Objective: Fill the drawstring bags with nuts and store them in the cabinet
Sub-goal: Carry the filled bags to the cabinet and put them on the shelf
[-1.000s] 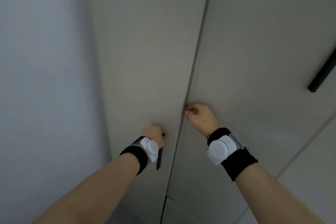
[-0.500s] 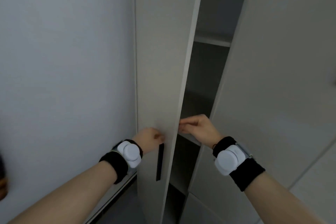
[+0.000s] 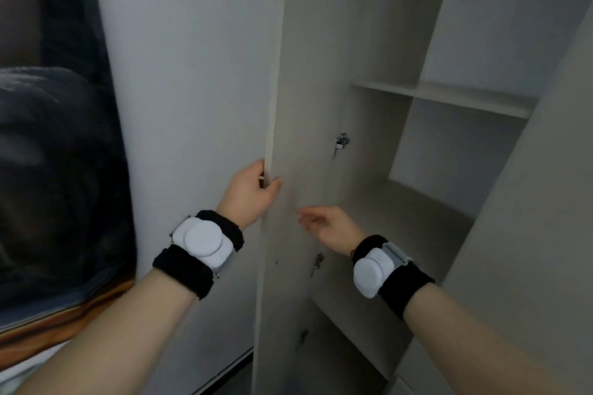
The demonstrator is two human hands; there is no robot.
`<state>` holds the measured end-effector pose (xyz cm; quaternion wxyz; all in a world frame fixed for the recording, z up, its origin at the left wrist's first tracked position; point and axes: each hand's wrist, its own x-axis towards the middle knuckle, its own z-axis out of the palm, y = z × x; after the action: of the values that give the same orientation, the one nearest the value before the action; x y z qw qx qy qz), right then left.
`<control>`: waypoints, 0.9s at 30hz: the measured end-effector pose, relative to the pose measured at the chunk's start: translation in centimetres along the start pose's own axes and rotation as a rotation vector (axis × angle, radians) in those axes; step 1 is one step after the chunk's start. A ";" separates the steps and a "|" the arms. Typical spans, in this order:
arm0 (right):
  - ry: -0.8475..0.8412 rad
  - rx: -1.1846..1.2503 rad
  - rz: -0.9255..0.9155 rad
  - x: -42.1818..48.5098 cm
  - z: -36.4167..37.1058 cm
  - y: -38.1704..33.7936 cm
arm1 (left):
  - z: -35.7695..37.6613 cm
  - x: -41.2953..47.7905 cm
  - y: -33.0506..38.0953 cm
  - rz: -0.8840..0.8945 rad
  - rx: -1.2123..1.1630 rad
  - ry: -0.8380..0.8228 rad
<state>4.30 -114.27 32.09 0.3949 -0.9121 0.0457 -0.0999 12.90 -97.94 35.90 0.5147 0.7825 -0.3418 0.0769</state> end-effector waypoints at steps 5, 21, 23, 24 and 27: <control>0.164 0.041 0.068 4.3 -1.0 0.5 | -5.0 3.6 -5.7 -0.166 0.057 0.113; 0.219 0.102 0.121 7.5 -2.7 3.1 | -7.0 9.6 -12.4 -0.246 0.033 0.260; 0.211 0.125 0.116 7.6 -2.4 2.8 | -6.4 9.2 -11.8 -0.256 0.002 0.283; 0.200 0.133 0.105 7.7 -2.0 2.7 | -6.1 8.8 -11.7 -0.280 0.003 0.299; 0.146 0.152 0.080 8.0 -0.4 3.0 | -5.0 6.5 -11.5 -0.350 0.031 0.283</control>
<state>11.95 -117.94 31.35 0.4620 -0.8674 0.1030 -0.1537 26.03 -93.91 32.66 0.5509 0.8192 -0.1239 0.1006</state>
